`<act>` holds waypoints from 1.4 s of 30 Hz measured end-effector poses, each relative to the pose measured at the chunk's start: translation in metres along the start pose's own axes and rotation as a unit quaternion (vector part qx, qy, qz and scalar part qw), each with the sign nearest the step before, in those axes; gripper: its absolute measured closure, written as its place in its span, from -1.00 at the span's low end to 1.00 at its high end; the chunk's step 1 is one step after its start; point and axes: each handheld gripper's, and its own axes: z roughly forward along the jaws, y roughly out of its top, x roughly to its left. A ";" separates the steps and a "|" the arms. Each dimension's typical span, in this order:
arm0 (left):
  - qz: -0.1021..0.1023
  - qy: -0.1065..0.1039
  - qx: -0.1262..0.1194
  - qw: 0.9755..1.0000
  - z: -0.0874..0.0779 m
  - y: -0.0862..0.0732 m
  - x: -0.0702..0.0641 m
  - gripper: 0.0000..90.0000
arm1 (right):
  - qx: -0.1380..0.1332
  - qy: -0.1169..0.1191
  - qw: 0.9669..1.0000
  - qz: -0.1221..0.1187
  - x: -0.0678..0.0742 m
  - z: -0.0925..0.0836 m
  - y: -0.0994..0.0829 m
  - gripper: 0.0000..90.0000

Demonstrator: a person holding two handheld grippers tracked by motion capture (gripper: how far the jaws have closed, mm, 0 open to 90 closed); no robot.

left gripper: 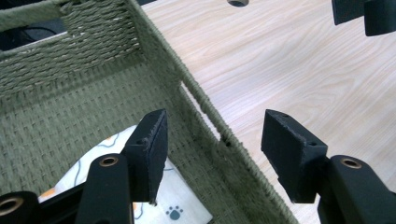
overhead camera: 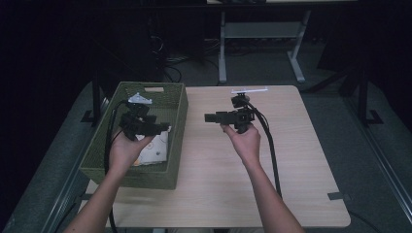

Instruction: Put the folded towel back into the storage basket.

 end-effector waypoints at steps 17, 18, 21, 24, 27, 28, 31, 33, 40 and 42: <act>0.011 -0.009 0.006 1.000 0.015 0.007 -0.020 -0.17 | -0.013 -0.012 1.000 0.022 -0.023 -0.026 -0.010 -0.22; 0.014 -0.009 0.008 1.000 0.015 0.008 -0.021 -0.18 | -0.015 -0.013 1.000 0.022 -0.025 -0.027 -0.011 -0.22; 0.014 -0.009 0.007 1.000 0.018 0.009 -0.025 -0.21 | -0.016 -0.015 0.999 0.025 -0.029 -0.032 -0.013 -0.23; 0.013 -0.011 0.007 1.000 0.021 0.011 -0.030 -0.26 | -0.018 -0.017 0.999 0.028 -0.033 -0.036 -0.015 -0.24; 0.017 -0.015 0.008 1.000 0.024 0.012 -0.033 -0.27 | -0.019 -0.019 0.999 0.032 -0.036 -0.040 -0.018 -0.24; 0.015 -0.017 0.008 1.000 0.025 0.012 -0.035 -0.27 | -0.020 -0.019 0.999 0.031 -0.038 -0.041 -0.019 -0.24; 0.018 -0.020 0.007 1.000 0.028 0.013 -0.040 -0.29 | -0.021 -0.023 0.999 0.036 -0.041 -0.046 -0.021 -0.25; 0.021 -0.021 0.007 1.000 0.031 0.014 -0.044 -0.29 | -0.022 -0.024 0.999 0.034 -0.043 -0.049 -0.022 -0.25; 0.028 -0.031 0.008 0.999 0.038 0.018 -0.058 -0.32 | -0.026 -0.030 0.998 0.041 -0.050 -0.061 -0.026 -0.26; 0.030 -0.035 0.008 0.999 0.041 0.019 -0.062 -0.33 | -0.027 -0.032 0.998 0.041 -0.051 -0.064 -0.027 -0.26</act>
